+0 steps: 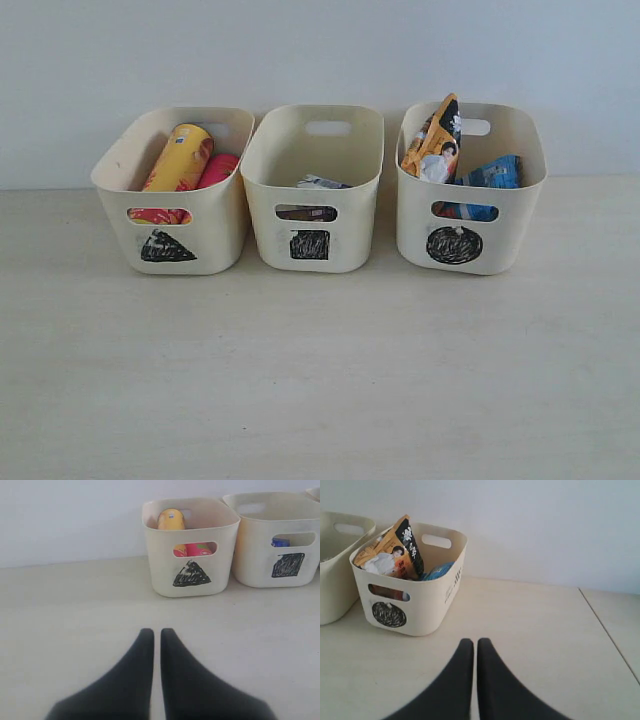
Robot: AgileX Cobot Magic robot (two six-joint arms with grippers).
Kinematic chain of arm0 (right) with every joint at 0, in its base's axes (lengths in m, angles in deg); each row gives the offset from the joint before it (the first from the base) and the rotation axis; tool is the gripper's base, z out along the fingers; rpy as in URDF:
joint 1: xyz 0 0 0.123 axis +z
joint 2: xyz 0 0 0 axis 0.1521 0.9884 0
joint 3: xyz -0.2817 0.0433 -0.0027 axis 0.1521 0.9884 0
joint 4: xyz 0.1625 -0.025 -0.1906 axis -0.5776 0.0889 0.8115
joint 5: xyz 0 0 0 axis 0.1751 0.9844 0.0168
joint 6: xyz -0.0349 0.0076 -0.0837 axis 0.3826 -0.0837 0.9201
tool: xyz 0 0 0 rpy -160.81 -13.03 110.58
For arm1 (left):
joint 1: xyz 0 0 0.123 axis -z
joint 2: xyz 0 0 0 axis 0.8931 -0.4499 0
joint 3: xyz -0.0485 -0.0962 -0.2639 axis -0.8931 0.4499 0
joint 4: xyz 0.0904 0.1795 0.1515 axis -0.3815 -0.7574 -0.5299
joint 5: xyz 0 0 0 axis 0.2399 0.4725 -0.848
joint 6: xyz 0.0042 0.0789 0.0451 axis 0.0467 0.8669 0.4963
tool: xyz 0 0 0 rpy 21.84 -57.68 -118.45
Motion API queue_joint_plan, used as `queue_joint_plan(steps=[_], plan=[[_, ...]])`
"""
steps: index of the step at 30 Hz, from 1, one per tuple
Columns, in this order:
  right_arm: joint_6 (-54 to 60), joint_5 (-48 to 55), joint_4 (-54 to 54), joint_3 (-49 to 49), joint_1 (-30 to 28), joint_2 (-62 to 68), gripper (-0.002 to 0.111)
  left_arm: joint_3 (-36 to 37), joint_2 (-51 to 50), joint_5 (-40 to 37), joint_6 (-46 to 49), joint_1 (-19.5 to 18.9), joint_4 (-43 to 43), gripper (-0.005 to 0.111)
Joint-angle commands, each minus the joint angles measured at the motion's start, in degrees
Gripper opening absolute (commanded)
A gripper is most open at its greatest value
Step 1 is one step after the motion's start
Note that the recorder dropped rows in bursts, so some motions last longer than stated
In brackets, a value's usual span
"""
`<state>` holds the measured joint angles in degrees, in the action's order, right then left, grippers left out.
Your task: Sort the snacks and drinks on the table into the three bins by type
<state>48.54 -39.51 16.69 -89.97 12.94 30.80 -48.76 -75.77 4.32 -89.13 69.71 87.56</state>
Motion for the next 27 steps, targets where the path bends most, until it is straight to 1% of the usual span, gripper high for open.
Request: queue_joint_plan(steps=[1, 3, 5, 15, 17, 22, 27], plan=[[0.73, -0.43, 0.01, 6.13, -0.33, -9.58, 0.0, 0.19, 0.19, 0.1, -0.5, -0.14, 0.4, 0.004], [0.73, 0.11, -0.13, 8.45, -0.33, -14.03, 0.0, 0.19, 0.19, 0.2, -0.5, -0.14, 0.4, 0.004], [0.73, 3.21, -0.13, 8.95, -0.33, -16.58, 0.0, 0.19, 0.19, 0.2, -0.5, -0.14, 0.4, 0.004], [0.84, 4.53, -0.72, 9.25, -0.21, -16.59, 0.0, 0.19, 0.19, 0.2, -0.5, -0.14, 0.4, 0.004], [2.5, 5.1, -2.64, 9.25, -0.21, -16.59, 0.0, 0.19, 0.19, 0.2, -0.5, -0.14, 0.4, 0.004], [11.57, 5.43, -10.6, 9.25, -0.21, -16.59, 0.0, 0.19, 0.19, -0.01, -0.5, -0.14, 0.4, 0.004], [11.77, 4.07, -11.76, 11.21, -0.21, -17.85, 0.0, 0.19, 0.19, -0.01, -0.5, -0.14, 0.4, 0.004]])
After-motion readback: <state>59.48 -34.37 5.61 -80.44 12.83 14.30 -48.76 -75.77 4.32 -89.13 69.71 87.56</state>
